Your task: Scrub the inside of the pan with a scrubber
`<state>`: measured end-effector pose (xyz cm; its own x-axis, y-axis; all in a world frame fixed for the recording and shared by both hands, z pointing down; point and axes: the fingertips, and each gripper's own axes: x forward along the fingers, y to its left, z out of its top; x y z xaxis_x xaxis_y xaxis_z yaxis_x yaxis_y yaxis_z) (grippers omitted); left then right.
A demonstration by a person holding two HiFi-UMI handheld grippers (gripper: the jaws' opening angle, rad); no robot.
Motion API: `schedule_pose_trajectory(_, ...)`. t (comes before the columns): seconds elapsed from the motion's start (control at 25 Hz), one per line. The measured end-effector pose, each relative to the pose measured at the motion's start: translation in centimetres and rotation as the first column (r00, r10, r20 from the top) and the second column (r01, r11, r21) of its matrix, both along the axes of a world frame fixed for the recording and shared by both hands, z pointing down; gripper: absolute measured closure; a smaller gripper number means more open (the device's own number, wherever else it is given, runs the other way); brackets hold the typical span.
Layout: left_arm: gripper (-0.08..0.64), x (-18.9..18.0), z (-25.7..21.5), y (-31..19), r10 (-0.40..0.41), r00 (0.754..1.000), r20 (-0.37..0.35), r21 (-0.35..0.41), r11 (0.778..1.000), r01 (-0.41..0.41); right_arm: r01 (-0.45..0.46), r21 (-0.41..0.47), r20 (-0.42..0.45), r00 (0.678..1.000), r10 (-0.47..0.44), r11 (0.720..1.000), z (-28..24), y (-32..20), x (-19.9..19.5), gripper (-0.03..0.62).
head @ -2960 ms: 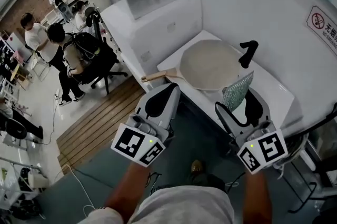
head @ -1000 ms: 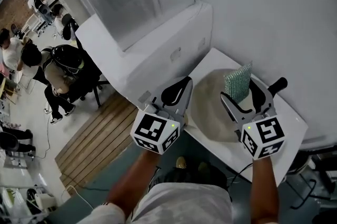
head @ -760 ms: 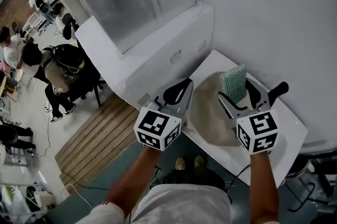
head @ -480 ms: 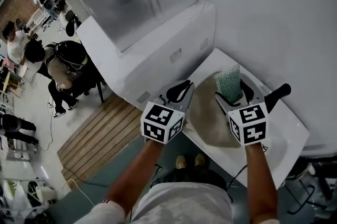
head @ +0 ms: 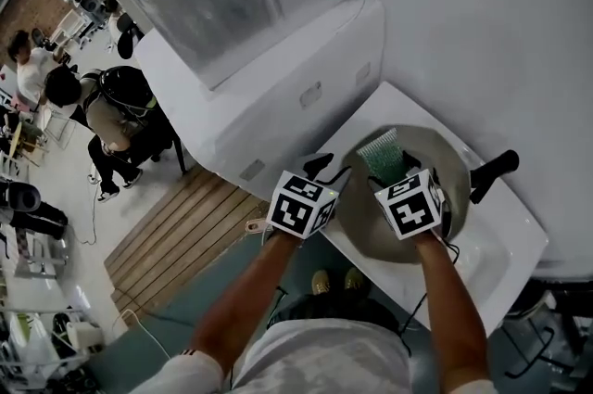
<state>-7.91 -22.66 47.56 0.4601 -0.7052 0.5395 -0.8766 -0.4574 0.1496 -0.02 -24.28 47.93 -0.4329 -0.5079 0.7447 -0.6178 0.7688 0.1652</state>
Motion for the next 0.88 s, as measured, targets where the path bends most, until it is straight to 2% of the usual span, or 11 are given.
schedule_pose_trajectory(0.16,0.387,0.0,2.4,0.2,0.022,0.999,0.038,-0.083,0.996,-0.019,0.042,-0.057,-0.083,0.995,-0.047,0.998,2.8,0.2,-0.6,0.241)
schedule_pose_trajectory(0.44,0.41,-0.1,4.1,0.0,0.029,0.998,0.055,-0.126,0.992,-0.022,0.047,-0.109,-0.133,0.989,-0.061,0.993,5.8,-0.1,-0.9,0.241)
schedule_pose_trajectory(0.64,0.456,0.0,4.4,-0.1,0.035,0.998,0.044,-0.129,0.991,-0.029,0.022,-0.1,-0.152,0.988,-0.037,0.995,6.3,-1.1,-0.1,0.241)
schedule_pose_trajectory(0.88,0.477,0.1,4.3,-0.1,0.044,0.999,0.03,-0.123,0.992,-0.04,-0.069,-0.082,-0.186,0.981,0.053,0.994,6.1,-2.7,3.4,0.241)
